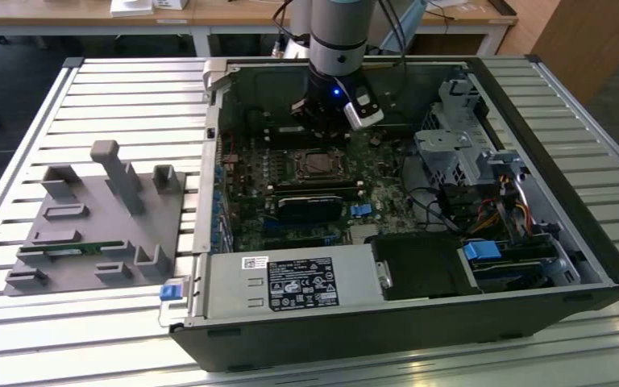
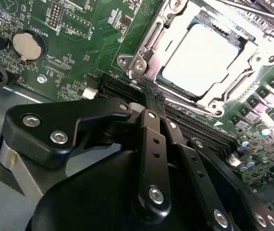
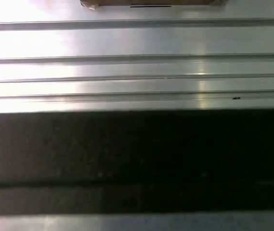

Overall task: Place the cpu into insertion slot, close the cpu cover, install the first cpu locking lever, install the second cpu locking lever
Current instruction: 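Install the first cpu locking lever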

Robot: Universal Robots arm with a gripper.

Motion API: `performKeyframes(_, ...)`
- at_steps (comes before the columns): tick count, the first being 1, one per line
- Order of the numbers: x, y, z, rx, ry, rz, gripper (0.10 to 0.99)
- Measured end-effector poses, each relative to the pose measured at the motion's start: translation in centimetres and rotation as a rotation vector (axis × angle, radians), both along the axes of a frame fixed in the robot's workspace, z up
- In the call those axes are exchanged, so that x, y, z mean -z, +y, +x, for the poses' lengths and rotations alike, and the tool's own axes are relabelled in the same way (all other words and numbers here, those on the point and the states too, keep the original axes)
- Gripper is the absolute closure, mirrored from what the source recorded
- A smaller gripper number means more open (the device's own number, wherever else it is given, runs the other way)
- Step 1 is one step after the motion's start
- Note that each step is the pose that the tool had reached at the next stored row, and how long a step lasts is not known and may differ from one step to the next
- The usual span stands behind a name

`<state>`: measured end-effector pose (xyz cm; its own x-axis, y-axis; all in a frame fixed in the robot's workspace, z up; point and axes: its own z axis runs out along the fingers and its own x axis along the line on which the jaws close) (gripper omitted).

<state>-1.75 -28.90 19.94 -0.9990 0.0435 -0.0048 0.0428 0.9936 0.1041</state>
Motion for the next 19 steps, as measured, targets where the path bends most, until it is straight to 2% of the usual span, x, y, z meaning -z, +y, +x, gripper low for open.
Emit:
performKeyframes(12,-0.34,0.01,0.01,0.000,-0.0003,0.000,0.980)
performKeyframes(16,-0.21,0.01,0.02,0.000,-0.0002,-0.011,0.980)
performKeyframes(19,0.00,0.01,0.03,0.000,0.0001,-0.026,0.980)
